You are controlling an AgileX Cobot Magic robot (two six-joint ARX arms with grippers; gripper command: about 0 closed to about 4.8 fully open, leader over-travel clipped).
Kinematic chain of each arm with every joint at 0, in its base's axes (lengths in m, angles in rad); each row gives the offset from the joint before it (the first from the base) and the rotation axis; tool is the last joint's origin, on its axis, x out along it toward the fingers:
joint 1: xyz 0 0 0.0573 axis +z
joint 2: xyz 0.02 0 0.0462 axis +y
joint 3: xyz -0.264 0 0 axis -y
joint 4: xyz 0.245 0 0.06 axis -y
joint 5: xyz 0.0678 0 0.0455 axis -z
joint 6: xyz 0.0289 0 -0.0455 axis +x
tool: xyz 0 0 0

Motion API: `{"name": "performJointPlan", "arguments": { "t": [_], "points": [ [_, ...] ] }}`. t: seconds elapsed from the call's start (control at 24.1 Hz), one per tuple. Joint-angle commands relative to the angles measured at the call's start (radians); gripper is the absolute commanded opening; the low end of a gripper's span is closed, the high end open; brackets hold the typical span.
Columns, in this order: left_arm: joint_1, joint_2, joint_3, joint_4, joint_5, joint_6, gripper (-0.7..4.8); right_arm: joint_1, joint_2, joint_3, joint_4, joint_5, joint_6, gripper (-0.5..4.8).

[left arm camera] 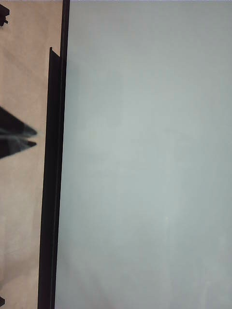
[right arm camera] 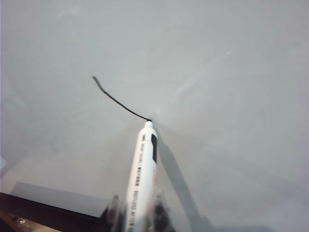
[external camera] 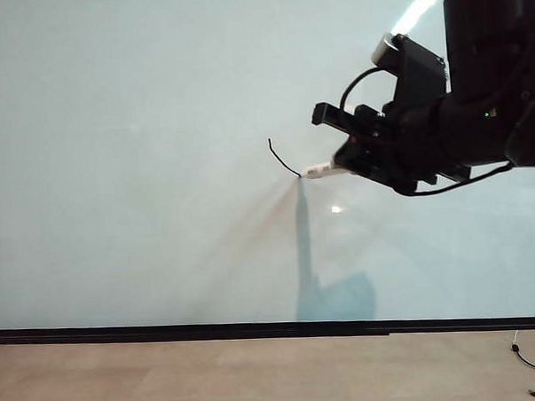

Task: Pick up the pen on the shelf to the right of the whiteboard and draw a cross mark.

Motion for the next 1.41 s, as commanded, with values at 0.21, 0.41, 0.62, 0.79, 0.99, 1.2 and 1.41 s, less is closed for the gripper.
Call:
{"name": "performJointPlan", "arguments": {
  "t": [0.21, 0.41, 0.62, 0.79, 0.99, 1.2, 1.41],
  "points": [
    [0.000, 0.000, 0.003, 0.013, 0.000, 0.005, -0.05, 0.000, -0.004, -0.037, 0.025, 0.064, 0.023, -0.05],
    [0.000, 0.000, 0.003, 0.013, 0.000, 0.005, -0.04, 0.000, -0.004, -0.060, 0.023, 0.093, 0.036, -0.06],
    [0.000, 0.000, 0.003, 0.013, 0.000, 0.005, -0.04, -0.001, -0.004, -0.051, 0.034, 0.093, 0.035, -0.05],
    [0.000, 0.000, 0.003, 0.013, 0.000, 0.005, -0.04, -0.001, -0.004, -0.039, 0.032, 0.090, 0.035, -0.06],
    [0.000, 0.000, 0.003, 0.013, 0.000, 0.005, -0.05, -0.001, -0.004, -0.016, 0.027, 0.069, 0.035, -0.06],
    [0.000, 0.000, 0.003, 0.013, 0.000, 0.005, -0.05, -0.001, -0.004, -0.002, 0.031, 0.048, 0.032, -0.05],
    [0.000, 0.000, 0.003, 0.013, 0.000, 0.005, -0.05, -0.001, -0.004, -0.003, 0.031, 0.032, 0.024, -0.05]
  ]
}}
